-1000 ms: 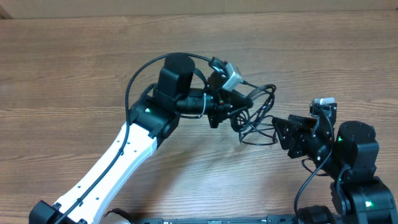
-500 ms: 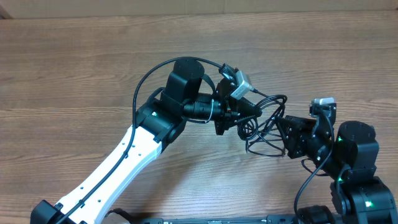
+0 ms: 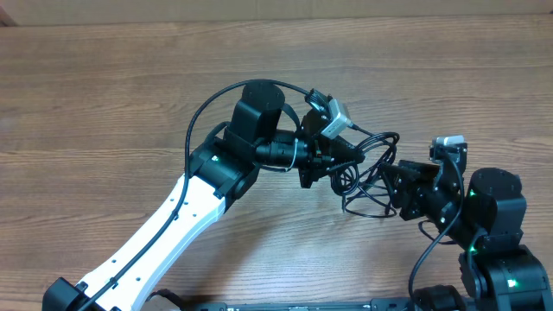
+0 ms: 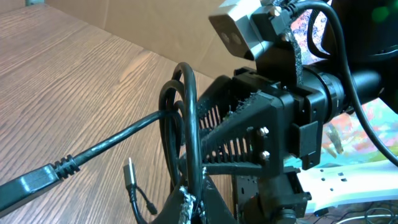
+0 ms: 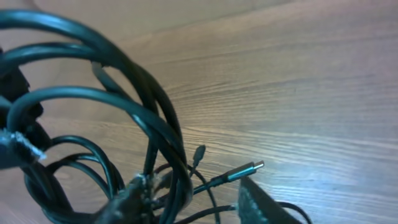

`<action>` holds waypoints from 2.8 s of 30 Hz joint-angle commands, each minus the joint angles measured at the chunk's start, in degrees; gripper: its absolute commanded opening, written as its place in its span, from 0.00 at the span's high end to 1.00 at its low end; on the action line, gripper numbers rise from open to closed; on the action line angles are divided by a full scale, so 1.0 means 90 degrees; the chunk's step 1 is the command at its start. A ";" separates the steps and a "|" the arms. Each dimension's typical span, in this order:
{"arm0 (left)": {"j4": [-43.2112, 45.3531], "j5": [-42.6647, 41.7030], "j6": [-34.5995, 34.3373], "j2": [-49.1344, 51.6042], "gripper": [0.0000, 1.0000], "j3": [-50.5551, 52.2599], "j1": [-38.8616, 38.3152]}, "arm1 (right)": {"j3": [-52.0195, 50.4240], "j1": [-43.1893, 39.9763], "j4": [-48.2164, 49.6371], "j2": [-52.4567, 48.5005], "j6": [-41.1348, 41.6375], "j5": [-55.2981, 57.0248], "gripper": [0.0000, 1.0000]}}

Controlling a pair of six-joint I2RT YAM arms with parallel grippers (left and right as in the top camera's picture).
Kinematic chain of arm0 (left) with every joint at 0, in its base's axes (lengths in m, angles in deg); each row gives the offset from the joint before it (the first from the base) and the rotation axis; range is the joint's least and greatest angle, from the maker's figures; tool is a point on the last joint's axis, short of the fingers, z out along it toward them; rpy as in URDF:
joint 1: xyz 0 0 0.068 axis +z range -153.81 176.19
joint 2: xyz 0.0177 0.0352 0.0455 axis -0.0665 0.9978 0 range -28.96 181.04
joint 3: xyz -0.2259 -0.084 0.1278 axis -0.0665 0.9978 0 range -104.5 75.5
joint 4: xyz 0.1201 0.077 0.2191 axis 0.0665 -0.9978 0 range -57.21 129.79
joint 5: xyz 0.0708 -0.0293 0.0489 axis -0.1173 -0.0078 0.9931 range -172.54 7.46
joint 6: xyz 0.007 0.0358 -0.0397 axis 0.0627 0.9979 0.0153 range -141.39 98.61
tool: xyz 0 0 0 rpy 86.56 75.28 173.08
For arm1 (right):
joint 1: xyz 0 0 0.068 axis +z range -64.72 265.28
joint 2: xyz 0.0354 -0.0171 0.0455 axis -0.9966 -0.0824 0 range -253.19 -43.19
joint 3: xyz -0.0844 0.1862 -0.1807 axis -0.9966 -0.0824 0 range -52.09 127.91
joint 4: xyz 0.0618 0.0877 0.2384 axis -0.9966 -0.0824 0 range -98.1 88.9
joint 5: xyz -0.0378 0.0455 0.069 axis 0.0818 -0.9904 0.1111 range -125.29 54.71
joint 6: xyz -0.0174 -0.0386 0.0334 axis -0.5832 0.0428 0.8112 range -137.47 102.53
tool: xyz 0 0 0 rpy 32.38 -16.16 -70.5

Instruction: Untangle cables

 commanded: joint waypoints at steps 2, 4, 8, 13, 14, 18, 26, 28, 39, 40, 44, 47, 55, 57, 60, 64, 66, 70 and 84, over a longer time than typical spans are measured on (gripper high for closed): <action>0.0063 -0.0168 0.0165 -0.0134 0.95 -0.0097 -0.0151 | 0.0134 -0.0012 0.0046 0.0056 -0.0002 0.0007 0.55; 0.0053 -0.0165 0.0168 -0.0134 0.96 -0.0097 -0.0211 | 0.0131 -0.0012 0.0027 0.0056 -0.0002 0.0007 0.57; 0.0046 -0.0160 0.0168 -0.0134 0.96 -0.0097 -0.0306 | 0.0131 -0.0012 0.0024 0.0056 -0.0005 -0.0039 0.78; 0.0049 -0.0046 0.0168 -0.0131 0.96 -0.0097 -0.0318 | 0.0131 -0.0012 0.0049 0.0056 -0.0002 -0.0041 0.96; 0.0051 -0.0049 0.0168 -0.0131 0.96 -0.0097 -0.0318 | 0.0131 -0.0012 0.0039 0.0056 -0.0005 -0.0041 0.96; 0.0068 -0.0049 0.0168 -0.0131 0.96 -0.0097 -0.0318 | 0.0131 -0.0012 0.0024 0.0056 -0.0002 -0.0041 0.96; 0.0117 -0.0143 0.0168 -0.0131 0.96 -0.0097 -0.0318 | 0.0131 -0.0012 0.0032 0.0056 -0.0005 -0.0039 0.57; 0.0119 -0.0294 0.0170 -0.0131 0.96 -0.0097 -0.0318 | 0.0131 -0.0012 0.0029 0.0056 -0.0005 -0.0039 0.51; 0.0119 -0.0867 0.0296 -0.0131 0.96 -0.0097 -0.0318 | 0.0131 -0.0012 0.0063 0.0056 -0.0007 -0.0121 0.81; 0.0119 -0.0896 0.0296 -0.0131 0.96 -0.0097 -0.0318 | 0.0131 -0.0012 0.0080 0.0056 -0.0007 -0.0160 0.87; 0.0141 -0.0741 0.0308 -0.0131 0.96 -0.0097 -0.0311 | 0.0131 -0.0012 0.0073 0.0056 -0.0007 -0.0160 0.96; 0.0146 -0.0182 0.0187 -0.0131 0.96 -0.0097 -0.0311 | 0.0131 -0.0012 0.0068 0.0056 -0.0007 -0.0160 0.96; 0.0250 0.1615 -0.1236 -0.0131 0.96 -0.0097 -0.0311 | 0.0131 -0.0012 0.0005 0.0056 -0.0029 -0.0158 0.96; 0.0272 0.2069 -0.1666 -0.0131 0.96 -0.0097 -0.0311 | 0.0131 -0.0012 -0.0017 0.0056 -0.0034 -0.0160 0.96; 0.0287 0.2747 -0.2312 -0.0131 0.96 -0.0097 -0.0311 | 0.0131 -0.0012 -0.0075 0.0056 -0.0214 -0.0219 0.96; 0.0279 0.3415 -0.2948 -0.0131 0.96 -0.0097 -0.0311 | 0.0131 -0.0012 -0.0104 0.0056 -0.0415 -0.0401 0.96; 0.0274 0.3602 -0.3072 -0.0131 0.96 -0.0097 -0.0311 | 0.0131 -0.0012 -0.0100 0.0056 -0.0415 -0.0401 0.96; 0.0114 0.3798 -0.3126 -0.0131 0.96 -0.0097 -0.0311 | 0.0131 -0.0012 -0.0083 0.0056 -0.0410 -0.0403 0.96; -0.1039 0.4335 -0.3096 -0.0131 0.96 -0.0097 -0.0311 | 0.0131 -0.0012 0.0211 0.0058 -0.0359 -0.0758 0.96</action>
